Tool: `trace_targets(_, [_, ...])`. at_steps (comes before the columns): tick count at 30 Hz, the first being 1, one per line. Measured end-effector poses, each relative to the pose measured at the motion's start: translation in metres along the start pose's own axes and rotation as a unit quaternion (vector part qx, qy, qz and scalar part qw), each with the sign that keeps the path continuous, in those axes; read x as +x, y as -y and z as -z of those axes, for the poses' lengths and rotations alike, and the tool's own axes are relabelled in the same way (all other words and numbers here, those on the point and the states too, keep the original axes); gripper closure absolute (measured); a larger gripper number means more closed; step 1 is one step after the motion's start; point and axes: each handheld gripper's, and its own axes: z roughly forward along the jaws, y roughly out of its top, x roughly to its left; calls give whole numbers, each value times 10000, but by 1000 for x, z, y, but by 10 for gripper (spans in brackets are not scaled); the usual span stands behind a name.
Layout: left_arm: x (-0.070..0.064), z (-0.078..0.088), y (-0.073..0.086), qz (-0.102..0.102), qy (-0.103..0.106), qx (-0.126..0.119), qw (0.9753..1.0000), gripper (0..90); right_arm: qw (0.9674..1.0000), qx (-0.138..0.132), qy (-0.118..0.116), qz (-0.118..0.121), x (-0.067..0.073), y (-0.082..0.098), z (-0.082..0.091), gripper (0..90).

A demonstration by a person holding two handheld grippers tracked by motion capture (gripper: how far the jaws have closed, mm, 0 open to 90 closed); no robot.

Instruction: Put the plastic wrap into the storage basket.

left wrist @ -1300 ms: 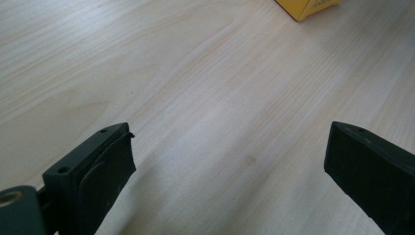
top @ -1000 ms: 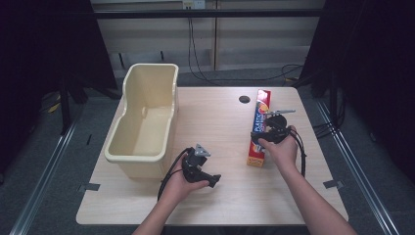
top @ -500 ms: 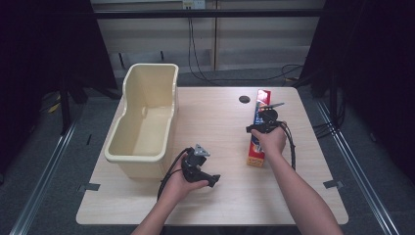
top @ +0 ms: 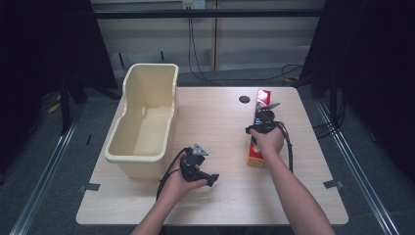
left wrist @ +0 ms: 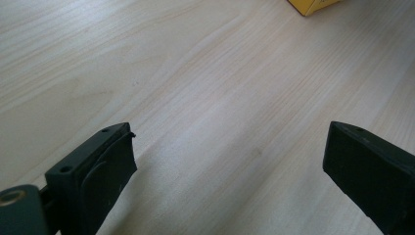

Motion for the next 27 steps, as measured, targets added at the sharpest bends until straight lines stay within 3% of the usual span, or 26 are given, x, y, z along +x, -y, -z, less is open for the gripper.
trace_targets(5, [1,0,1,-30,-12,22,10000,50,9989,308,48,336,-5,2,7,342])
trace_targets(10, [-3,0,0,-32,11,36,10000,50,9991,231,-28,354,-12,7,10,375])
trace_targets(12, [-4,-1,0,-7,0,-69,10000,51,9988,312,-63,366,-12,8,11,386])
trace_targets(14, [-3,-1,-1,-44,-3,-20,10000,52,9983,469,-72,346,-14,8,14,400])
trace_targets(22, [-3,0,-1,-77,27,75,9999,53,9978,395,-358,392,-23,17,20,417])
trace_targets(27, [-4,-1,-1,-10,-27,-19,10000,53,9966,369,-503,536,-29,22,25,422])
